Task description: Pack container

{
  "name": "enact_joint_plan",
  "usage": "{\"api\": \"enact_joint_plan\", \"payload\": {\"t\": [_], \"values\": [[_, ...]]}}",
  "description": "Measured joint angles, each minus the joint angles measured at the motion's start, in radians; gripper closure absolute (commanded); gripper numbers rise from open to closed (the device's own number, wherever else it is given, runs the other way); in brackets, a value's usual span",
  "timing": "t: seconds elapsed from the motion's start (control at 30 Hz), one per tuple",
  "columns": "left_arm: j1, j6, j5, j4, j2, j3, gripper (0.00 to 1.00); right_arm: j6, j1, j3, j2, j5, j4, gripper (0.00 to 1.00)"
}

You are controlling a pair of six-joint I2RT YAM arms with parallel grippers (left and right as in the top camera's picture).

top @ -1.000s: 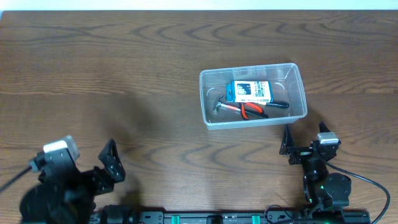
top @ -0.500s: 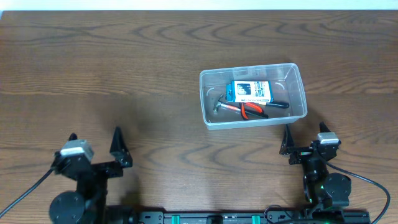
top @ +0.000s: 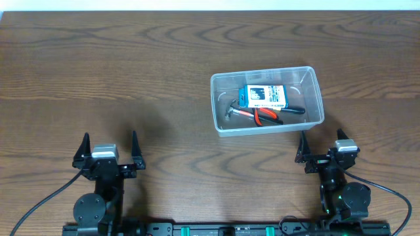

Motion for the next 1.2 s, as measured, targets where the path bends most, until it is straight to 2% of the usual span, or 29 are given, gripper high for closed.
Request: {"api": "enact_joint_plan", "payload": {"t": [0.17, 0.37, 0.57, 1.2], "values": [[0.000, 0.062, 0.000, 0.018, -0.002, -0.056, 0.02, 0.000, 0.000, 0.000, 0.000, 0.000, 0.000, 0.01], [0.000, 0.111, -0.001, 0.107, -0.004, -0.127, 0.02, 0.000, 0.000, 0.000, 0.000, 0.000, 0.000, 0.01], [0.000, 0.113, -0.001, 0.160, -0.004, -0.208, 0.02, 0.000, 0.000, 0.000, 0.000, 0.000, 0.000, 0.01], [0.000, 0.063, 0.000, 0.185, -0.004, -0.251, 0.02, 0.000, 0.000, 0.000, 0.000, 0.001, 0.000, 0.01]]}}
